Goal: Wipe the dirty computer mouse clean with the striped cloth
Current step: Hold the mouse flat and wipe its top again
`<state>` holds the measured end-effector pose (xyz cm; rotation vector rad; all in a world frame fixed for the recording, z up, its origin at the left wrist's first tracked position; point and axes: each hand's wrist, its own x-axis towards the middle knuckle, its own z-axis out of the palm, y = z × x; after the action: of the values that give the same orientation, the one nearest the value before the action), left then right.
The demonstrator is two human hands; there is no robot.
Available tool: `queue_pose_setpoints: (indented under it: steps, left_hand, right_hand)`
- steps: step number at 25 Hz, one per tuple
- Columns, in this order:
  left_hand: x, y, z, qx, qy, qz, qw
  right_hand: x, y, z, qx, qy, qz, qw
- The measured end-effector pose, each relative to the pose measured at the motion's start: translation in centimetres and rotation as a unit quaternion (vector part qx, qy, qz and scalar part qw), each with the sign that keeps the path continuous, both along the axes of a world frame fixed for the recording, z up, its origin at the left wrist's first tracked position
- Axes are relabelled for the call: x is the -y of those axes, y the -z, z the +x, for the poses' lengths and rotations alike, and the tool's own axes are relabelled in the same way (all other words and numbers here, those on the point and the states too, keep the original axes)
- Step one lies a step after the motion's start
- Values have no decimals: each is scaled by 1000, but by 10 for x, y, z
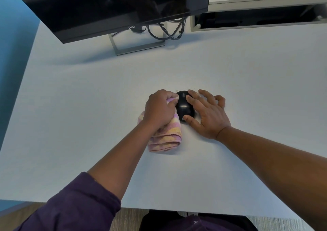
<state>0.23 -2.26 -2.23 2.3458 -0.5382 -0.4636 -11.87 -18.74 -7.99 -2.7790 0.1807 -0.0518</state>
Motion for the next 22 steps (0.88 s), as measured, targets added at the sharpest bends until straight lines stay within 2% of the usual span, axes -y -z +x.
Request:
queue_pose_setpoints:
  steps: [4, 9, 13, 18, 22]
  left_hand:
    - [-12, 1, -19, 42, 50, -26, 998]
    - [3, 5, -11, 66, 3, -29, 997]
    - [-19, 10, -36, 113, 115, -51, 986]
    - [-4, 4, -23, 54, 43, -79, 994]
    - [-9, 1, -26, 59, 118, -42, 990]
  right_hand:
    - [-1, 0, -1, -3, -3, -2, 1000]
    - [-1, -1, 1, -1, -5, 3, 1000]
    - [-1, -1, 0, -2, -4, -2, 1000]
    - [0, 0, 1, 1, -2, 1, 1000]
    - [0, 2, 1, 2, -2, -1, 1000]
